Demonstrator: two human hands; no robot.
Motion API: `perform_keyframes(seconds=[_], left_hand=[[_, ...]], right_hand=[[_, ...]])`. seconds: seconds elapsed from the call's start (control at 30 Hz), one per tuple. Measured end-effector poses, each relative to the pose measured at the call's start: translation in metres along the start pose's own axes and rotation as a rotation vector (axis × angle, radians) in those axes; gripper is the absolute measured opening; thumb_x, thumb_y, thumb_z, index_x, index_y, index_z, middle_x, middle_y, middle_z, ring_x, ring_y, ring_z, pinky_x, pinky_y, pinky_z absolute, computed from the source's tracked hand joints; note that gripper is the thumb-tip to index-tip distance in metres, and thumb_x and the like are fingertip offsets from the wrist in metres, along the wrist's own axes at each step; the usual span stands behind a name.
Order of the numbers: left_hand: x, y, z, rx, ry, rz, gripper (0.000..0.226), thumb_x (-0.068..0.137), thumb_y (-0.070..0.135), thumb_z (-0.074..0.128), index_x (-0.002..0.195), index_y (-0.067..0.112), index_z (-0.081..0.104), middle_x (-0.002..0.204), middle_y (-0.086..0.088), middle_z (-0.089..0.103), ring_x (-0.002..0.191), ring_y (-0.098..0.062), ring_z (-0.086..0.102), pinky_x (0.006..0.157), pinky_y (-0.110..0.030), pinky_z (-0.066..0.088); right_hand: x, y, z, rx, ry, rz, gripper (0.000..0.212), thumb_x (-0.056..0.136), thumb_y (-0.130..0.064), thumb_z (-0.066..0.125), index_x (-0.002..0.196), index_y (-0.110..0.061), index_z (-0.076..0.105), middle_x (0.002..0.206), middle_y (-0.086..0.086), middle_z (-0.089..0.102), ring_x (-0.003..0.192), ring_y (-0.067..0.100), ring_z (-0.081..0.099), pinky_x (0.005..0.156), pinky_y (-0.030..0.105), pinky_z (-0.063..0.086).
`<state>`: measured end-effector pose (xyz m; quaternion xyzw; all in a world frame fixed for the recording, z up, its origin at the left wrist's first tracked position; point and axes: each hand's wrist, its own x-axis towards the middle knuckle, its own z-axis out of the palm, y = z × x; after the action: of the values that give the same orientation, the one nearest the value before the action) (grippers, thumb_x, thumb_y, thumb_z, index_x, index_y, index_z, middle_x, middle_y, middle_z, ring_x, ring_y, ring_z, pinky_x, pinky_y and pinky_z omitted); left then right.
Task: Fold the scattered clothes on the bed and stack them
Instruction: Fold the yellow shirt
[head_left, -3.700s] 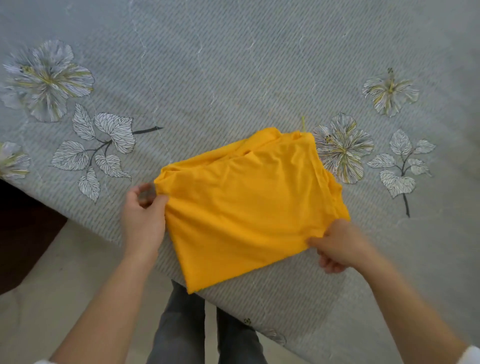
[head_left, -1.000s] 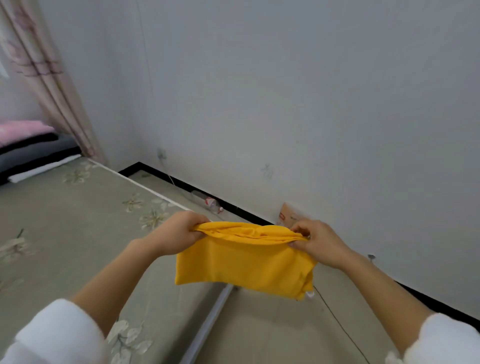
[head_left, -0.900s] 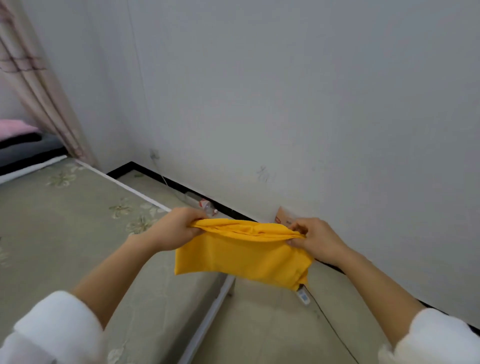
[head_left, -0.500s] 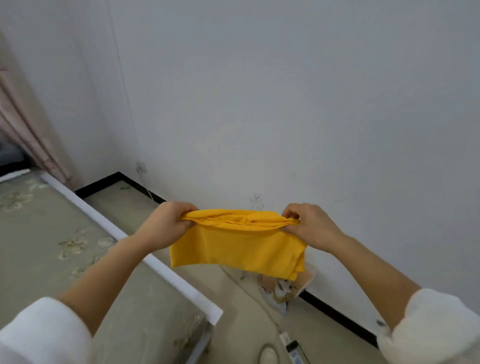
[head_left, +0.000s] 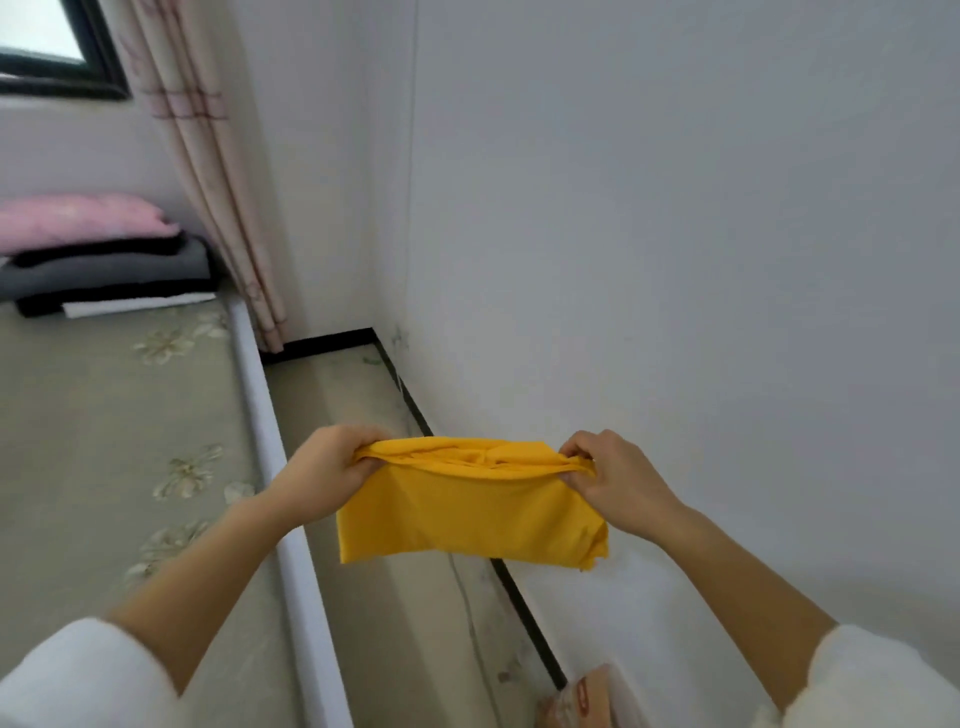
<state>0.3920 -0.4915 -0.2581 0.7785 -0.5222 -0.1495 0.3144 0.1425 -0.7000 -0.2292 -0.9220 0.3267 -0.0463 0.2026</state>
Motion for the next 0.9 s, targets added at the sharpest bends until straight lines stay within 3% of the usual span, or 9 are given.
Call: perform_keyframes(seconds=[0.13, 0.27, 0.33, 0.47, 0.67, 0.77, 0.9], left_hand=[[0.044, -0.038, -0.02, 0.043, 0.108, -0.147, 0.016, 0.092, 0.014, 0.059, 0.104, 0.018, 0.07, 0.091, 0.009, 0.063, 0.083, -0.009, 0.058, 0.067, -0.01, 0.038], [0.098, -0.087, -0.05, 0.051, 0.173, -0.227, 0.016, 0.093, 0.014, 0.058, 0.104, 0.017, 0.07, 0.096, 0.003, 0.068, 0.087, -0.015, 0.062, 0.07, -0.018, 0.046], [0.127, -0.114, -0.068, 0.059, 0.201, -0.259, 0.017, 0.093, 0.014, 0.058, 0.105, 0.016, 0.07, 0.094, 0.005, 0.066, 0.086, -0.013, 0.059, 0.068, -0.015, 0.043], [0.18, -0.161, -0.11, 0.089, 0.256, -0.331, 0.018, 0.092, 0.014, 0.058, 0.106, 0.018, 0.069, 0.091, 0.008, 0.061, 0.085, -0.012, 0.056, 0.07, -0.023, 0.039], [0.246, -0.228, -0.17, 0.136, 0.4, -0.44, 0.019, 0.092, 0.012, 0.058, 0.106, 0.014, 0.07, 0.092, -0.002, 0.067, 0.081, -0.015, 0.055, 0.066, -0.025, 0.036], [0.278, -0.264, -0.196, 0.144, 0.493, -0.496, 0.016, 0.091, 0.012, 0.058, 0.101, 0.016, 0.07, 0.086, -0.003, 0.067, 0.076, -0.017, 0.056, 0.06, -0.026, 0.036], [0.315, -0.313, -0.239, 0.11, 0.56, -0.542, 0.013, 0.089, 0.017, 0.064, 0.084, 0.029, 0.063, 0.07, 0.012, 0.06, 0.066, -0.006, 0.055, 0.056, -0.021, 0.037]], right_hand=[[0.1, -0.007, 0.014, -0.018, -0.022, -0.099, 0.012, 0.089, -0.035, 0.063, 0.101, -0.031, 0.062, 0.1, -0.002, 0.061, 0.099, 0.017, 0.055, 0.091, 0.034, 0.039], [0.202, -0.027, 0.031, -0.011, -0.052, -0.179, 0.01, 0.089, -0.034, 0.063, 0.1, -0.032, 0.061, 0.096, -0.005, 0.057, 0.1, 0.016, 0.054, 0.095, 0.034, 0.033], [0.253, -0.043, 0.034, -0.007, -0.076, -0.207, 0.012, 0.088, -0.032, 0.064, 0.1, -0.029, 0.063, 0.092, -0.006, 0.054, 0.1, 0.016, 0.054, 0.097, 0.036, 0.034], [0.356, -0.084, 0.036, -0.03, -0.112, -0.292, 0.011, 0.088, -0.03, 0.065, 0.099, -0.027, 0.064, 0.091, -0.006, 0.055, 0.1, 0.019, 0.055, 0.094, 0.036, 0.035], [0.492, -0.15, 0.046, -0.01, -0.109, -0.414, 0.011, 0.09, -0.029, 0.063, 0.099, -0.023, 0.066, 0.085, -0.013, 0.05, 0.098, 0.017, 0.055, 0.094, 0.037, 0.035], [0.562, -0.182, 0.057, 0.011, -0.116, -0.478, 0.011, 0.089, -0.032, 0.063, 0.097, -0.024, 0.066, 0.087, -0.013, 0.054, 0.098, 0.016, 0.056, 0.092, 0.037, 0.036], [0.661, -0.227, 0.071, 0.038, -0.129, -0.543, 0.005, 0.088, -0.034, 0.064, 0.088, -0.03, 0.063, 0.09, -0.01, 0.062, 0.095, 0.014, 0.056, 0.092, 0.036, 0.033]])
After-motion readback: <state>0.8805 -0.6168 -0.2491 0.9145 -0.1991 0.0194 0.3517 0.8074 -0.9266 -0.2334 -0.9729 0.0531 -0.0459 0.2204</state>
